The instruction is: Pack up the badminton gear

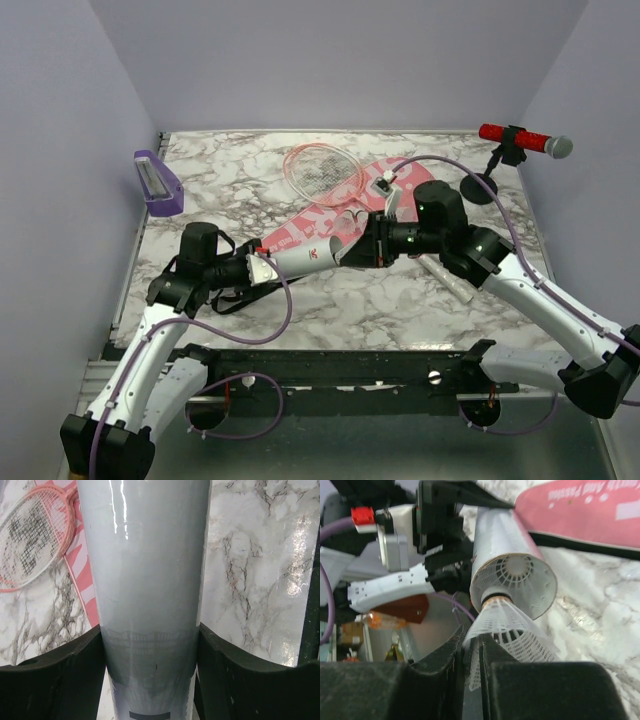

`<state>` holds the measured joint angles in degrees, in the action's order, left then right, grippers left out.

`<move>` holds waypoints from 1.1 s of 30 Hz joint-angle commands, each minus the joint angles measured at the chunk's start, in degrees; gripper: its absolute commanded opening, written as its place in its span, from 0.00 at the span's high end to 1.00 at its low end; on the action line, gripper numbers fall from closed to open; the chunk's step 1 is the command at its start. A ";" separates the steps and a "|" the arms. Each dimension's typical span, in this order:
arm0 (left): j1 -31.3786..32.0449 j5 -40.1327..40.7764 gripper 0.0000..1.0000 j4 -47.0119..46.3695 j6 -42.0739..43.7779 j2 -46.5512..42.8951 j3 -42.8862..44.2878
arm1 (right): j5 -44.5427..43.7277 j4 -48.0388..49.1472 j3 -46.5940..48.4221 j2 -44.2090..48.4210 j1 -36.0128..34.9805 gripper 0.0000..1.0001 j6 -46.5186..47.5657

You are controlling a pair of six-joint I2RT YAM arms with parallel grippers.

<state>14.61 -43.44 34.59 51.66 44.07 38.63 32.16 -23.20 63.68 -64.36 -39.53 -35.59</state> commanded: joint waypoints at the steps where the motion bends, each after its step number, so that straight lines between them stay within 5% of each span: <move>1: -0.29 -7.70 0.51 1.87 5.01 -0.04 3.38 | -2.63 -5.53 0.30 -0.50 -4.06 0.78 1.05; 12: -0.20 -12.98 0.52 10.58 9.77 -3.38 3.56 | -2.46 -5.37 4.35 -1.38 -4.07 0.64 1.93; 26: -0.02 -11.49 0.55 -2.42 -7.79 -3.65 0.66 | 0.97 6.85 -1.19 2.66 -4.24 0.58 -6.32; 33: -0.02 -11.75 0.55 -4.18 -12.63 -4.00 -1.01 | -2.98 4.92 1.79 4.15 -4.24 0.51 -5.54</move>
<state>14.63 -52.56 34.11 43.42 40.82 38.59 31.33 -18.74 63.02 -61.76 -43.46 -41.01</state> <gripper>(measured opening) 0.705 0.466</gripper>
